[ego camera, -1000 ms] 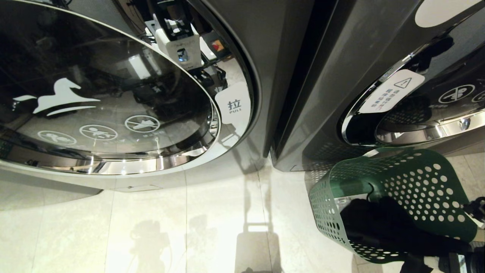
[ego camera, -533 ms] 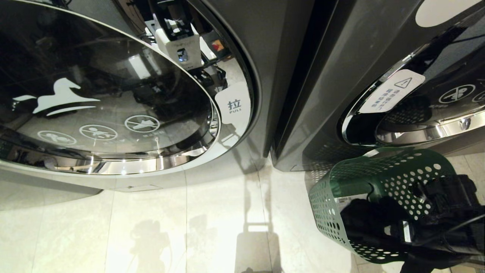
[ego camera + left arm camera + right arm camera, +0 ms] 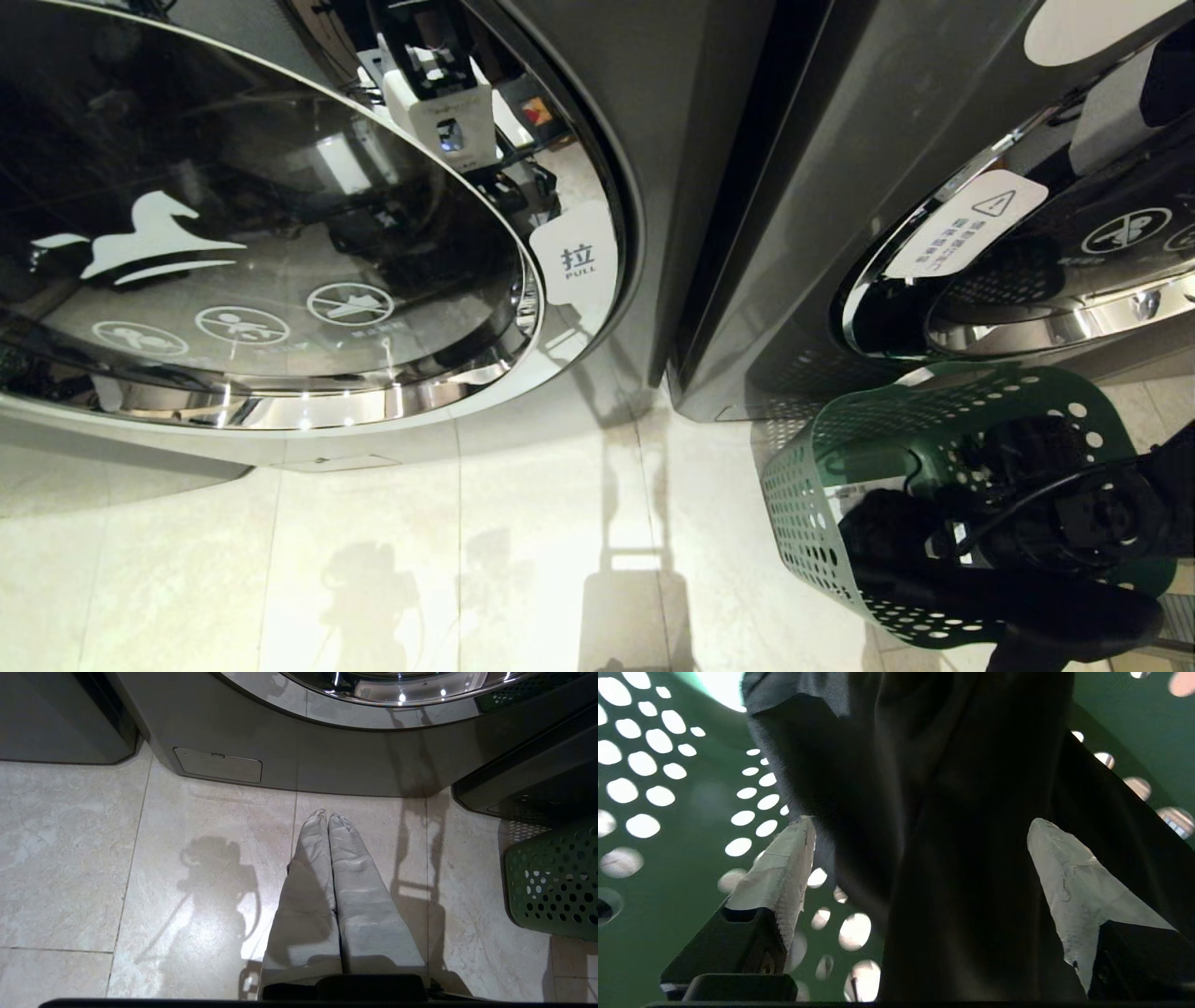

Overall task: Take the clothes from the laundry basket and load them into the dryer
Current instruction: Take the clothes out of the basket

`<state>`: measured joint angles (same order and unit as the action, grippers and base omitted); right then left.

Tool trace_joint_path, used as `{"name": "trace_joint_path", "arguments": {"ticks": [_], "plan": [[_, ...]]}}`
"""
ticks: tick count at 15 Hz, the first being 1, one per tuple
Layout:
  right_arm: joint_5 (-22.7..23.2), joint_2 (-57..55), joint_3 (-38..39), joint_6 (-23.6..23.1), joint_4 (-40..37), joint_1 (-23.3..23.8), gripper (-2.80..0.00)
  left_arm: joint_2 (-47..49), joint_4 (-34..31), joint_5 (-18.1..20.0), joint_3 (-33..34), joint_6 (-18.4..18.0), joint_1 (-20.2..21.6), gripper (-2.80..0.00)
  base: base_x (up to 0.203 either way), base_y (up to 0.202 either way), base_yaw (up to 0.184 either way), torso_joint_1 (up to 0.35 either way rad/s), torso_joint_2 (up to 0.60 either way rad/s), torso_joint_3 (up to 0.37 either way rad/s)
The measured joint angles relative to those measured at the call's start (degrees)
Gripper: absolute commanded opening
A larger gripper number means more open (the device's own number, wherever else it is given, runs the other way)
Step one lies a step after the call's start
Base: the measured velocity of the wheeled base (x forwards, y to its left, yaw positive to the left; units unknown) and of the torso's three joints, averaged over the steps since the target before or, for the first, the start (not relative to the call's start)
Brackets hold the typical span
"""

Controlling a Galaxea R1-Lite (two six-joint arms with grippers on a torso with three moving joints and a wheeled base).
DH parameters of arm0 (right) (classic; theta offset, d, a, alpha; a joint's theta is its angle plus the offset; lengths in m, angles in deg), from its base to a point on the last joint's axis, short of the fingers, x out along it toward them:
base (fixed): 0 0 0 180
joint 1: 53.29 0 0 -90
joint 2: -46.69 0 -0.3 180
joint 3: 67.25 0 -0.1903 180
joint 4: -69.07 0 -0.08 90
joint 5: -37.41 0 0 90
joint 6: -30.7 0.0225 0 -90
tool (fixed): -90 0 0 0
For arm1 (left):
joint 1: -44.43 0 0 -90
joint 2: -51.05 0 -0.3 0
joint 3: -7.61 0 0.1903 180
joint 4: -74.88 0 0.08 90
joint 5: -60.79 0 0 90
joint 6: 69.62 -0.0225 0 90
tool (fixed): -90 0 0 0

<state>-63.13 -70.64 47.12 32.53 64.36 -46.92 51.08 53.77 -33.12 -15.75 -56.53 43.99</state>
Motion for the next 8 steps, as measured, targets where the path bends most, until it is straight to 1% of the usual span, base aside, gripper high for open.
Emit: {"name": "trace_joint_path", "arguments": {"ticks": [7,8], "plan": [[-0.71,-6.86,-1.04,-0.29,-0.35,1.44,0.00,0.00,0.00,0.00,0.00,0.00,0.00,-2.80,0.000,0.000,0.000,0.000,0.00,0.000],[-1.20,-7.13,-1.04,-0.32,-0.41,1.65,-0.42,0.00,0.00,0.00,0.00,0.00,0.00,-2.80,0.000,0.000,0.000,0.000,0.00,0.000]]}}
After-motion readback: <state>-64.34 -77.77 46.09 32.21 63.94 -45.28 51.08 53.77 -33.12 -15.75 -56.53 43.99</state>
